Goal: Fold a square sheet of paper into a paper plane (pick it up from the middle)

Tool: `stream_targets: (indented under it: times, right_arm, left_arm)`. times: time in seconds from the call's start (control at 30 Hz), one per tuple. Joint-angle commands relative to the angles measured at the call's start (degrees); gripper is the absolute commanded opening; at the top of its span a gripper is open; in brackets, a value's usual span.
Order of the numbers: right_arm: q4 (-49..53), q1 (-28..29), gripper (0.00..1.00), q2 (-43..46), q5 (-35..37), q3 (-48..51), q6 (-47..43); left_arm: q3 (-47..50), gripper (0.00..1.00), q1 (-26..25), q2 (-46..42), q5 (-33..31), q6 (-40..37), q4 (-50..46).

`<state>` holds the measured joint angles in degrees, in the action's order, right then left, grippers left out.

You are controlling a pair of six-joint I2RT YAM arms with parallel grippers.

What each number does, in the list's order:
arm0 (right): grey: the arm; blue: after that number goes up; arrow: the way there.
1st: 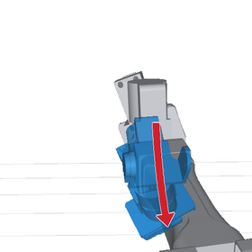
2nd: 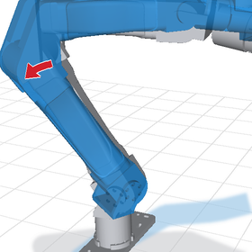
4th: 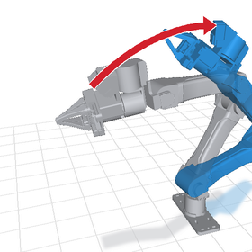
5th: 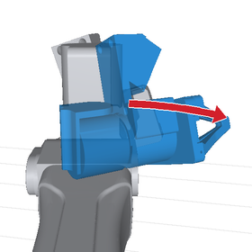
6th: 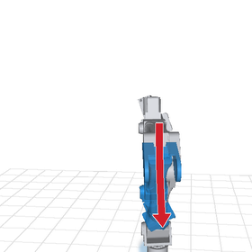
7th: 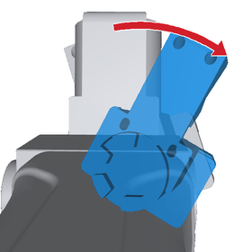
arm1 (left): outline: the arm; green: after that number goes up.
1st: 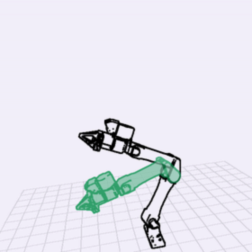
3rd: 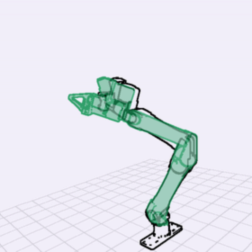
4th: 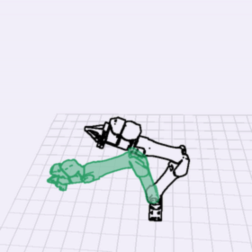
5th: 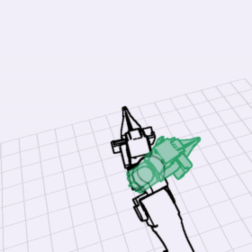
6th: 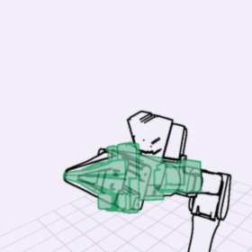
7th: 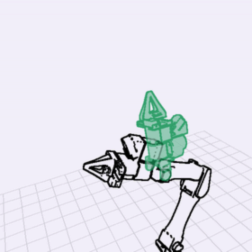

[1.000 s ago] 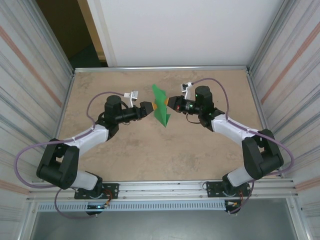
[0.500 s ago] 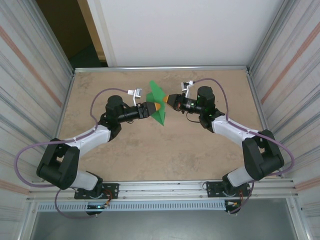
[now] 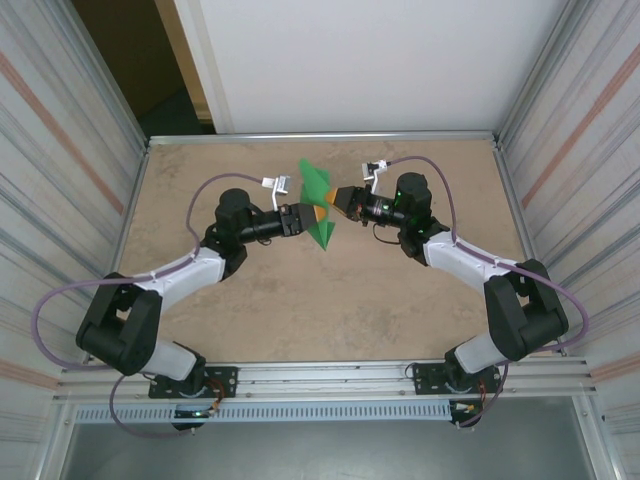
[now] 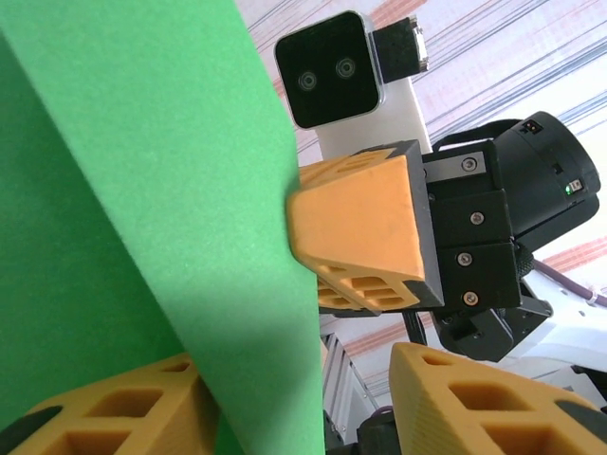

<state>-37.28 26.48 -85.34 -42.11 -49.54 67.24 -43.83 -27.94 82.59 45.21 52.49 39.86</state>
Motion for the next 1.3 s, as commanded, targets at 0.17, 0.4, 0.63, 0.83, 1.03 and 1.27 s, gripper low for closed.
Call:
stream_targets:
  times: [0.17, 0.4, 0.63, 0.83, 1.03, 1.27]
  right_arm:
    - [-2.57, -0.45, 0.03, 1.46, -1.31, 1.17, 1.86]
    - [-2.55, -0.90, 0.06, 1.85, -1.35, 1.53, 1.99]
    - [-2.59, -0.99, 0.07, 1.93, -1.40, 1.79, 1.98]
    - [-2.26, -1.23, 0.10, 2.11, -1.48, 1.75, 1.86]
    - [-0.43, -1.91, 0.24, 2.78, -1.32, 1.92, 1.47]
    - [10.19, -4.82, 0.47, 9.40, 3.31, 4.05, -5.79]
  left_arm:
    - [-0.99, 0.40, -0.29, 1.00, 1.28, 1.26, 4.26]
    - [-0.90, 0.35, -0.24, 0.98, 0.58, 1.92, 4.52]
    - [-1.71, 0.30, -0.26, 1.43, 0.49, 2.88, 3.63]
    - [-2.05, 0.22, -0.31, 1.71, 0.39, 2.42, 2.42]
    - [-2.21, 0.16, -0.28, 1.94, 0.14, 2.19, 2.03]
    - [-2.93, 0.13, 0.61, 0.94, -1.38, -1.41, -4.29]
